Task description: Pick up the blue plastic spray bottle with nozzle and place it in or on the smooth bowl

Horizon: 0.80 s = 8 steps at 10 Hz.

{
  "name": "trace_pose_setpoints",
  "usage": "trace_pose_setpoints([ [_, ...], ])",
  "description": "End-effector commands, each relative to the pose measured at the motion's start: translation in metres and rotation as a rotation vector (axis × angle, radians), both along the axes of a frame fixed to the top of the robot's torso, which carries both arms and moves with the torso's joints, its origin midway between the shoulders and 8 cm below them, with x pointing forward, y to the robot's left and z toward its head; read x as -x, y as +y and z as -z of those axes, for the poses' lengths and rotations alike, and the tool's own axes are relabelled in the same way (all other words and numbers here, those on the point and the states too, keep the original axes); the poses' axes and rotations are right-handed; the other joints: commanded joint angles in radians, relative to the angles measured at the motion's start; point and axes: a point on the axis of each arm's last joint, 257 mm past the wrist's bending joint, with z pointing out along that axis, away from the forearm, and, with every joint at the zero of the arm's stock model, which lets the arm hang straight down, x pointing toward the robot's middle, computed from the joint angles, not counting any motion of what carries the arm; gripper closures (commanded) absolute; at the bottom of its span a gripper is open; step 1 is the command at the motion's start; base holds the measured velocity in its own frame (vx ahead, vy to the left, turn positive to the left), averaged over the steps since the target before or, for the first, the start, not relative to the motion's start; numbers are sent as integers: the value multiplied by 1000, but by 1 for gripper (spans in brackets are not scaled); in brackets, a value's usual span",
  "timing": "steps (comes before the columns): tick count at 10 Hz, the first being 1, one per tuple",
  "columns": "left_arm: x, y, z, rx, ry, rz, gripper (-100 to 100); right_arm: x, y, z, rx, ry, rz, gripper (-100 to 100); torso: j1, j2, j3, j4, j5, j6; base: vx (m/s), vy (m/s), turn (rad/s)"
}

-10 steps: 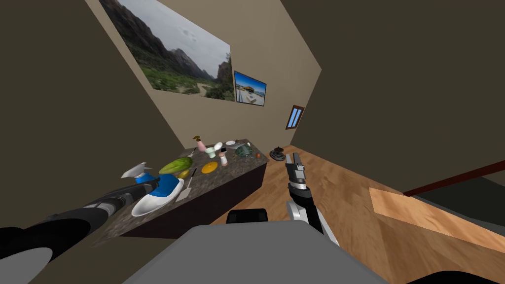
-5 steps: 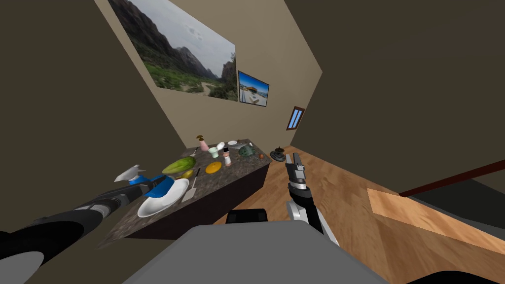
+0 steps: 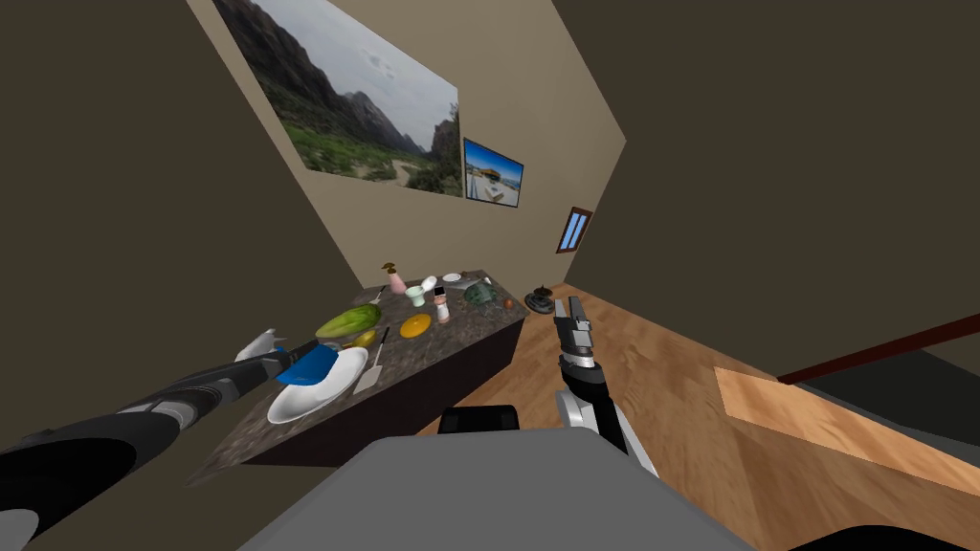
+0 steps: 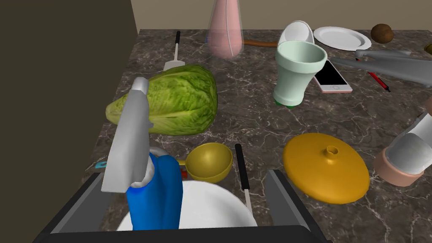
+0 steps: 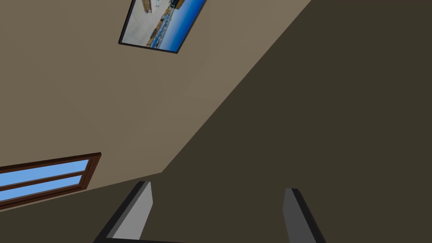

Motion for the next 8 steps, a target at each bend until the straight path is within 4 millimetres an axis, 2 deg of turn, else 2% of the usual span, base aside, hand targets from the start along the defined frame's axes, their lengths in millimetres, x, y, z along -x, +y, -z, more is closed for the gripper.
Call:
trace_pose_setpoints([
  [1,3,-5,-9,4,-1,0,-100,0,0,0,0,0,0,0,0,0,0,0,0,0,39,38,4],
  [7,17,-27,-38,3,8,6,-100,0,0,0,0,0,0,0,-3,2,1,0,0,0,1,3,-2],
  [8,16,-24,-35,1,6,6,-100,0,0,0,0,0,0,0,-2,2,1,0,0,0,0,0,0],
])
